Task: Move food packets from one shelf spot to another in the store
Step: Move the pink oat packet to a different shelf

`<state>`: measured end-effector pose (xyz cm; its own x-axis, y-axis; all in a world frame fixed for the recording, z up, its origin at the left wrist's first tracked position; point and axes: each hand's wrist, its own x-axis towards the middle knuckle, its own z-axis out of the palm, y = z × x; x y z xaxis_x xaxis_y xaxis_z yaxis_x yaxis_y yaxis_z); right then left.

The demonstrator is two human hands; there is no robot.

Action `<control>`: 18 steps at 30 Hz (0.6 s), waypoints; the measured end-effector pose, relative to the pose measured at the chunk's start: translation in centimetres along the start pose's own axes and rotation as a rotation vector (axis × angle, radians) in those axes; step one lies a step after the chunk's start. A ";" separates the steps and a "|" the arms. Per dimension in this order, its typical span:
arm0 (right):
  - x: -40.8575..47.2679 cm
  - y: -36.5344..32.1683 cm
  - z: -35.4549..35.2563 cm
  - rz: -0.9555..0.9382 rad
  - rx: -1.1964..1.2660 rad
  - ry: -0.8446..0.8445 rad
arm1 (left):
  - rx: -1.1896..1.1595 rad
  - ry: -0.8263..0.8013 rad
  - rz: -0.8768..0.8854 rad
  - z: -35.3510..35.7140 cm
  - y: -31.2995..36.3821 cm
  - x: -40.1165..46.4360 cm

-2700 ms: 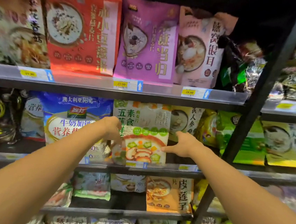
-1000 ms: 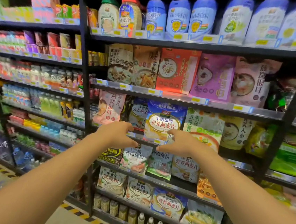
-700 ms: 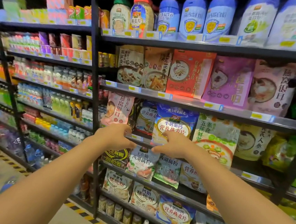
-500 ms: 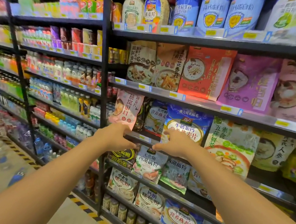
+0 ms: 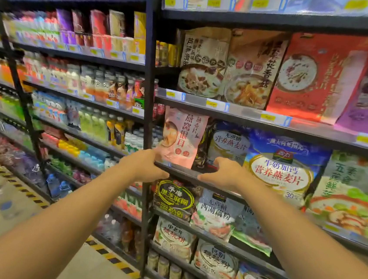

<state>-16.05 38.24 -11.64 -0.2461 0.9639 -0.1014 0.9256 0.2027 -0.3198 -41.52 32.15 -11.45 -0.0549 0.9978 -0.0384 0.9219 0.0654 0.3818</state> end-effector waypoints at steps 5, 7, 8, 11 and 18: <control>5.3 -2.7 0.9 0.042 0.112 0.046 | -0.022 -0.020 0.042 -0.4 -3.1 7.4; 7.9 -3.0 1.7 0.071 0.142 0.034 | -0.053 -0.036 0.047 0.1 -3.8 10.0; 9.2 -3.0 2.1 0.085 0.159 0.036 | -0.063 -0.040 0.055 0.4 -4.1 11.4; 13.4 -3.0 2.7 0.101 0.181 0.036 | -0.095 -0.040 0.083 0.9 -5.0 15.6; 23.0 -2.0 2.2 0.075 0.248 0.049 | -0.123 -0.038 0.060 1.9 -6.3 25.8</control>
<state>-24.24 59.65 -15.43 -0.1595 0.9832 -0.0893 0.8404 0.0877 -0.5348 -48.07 57.41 -16.59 0.0156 0.9988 -0.0463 0.8691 0.0093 0.4946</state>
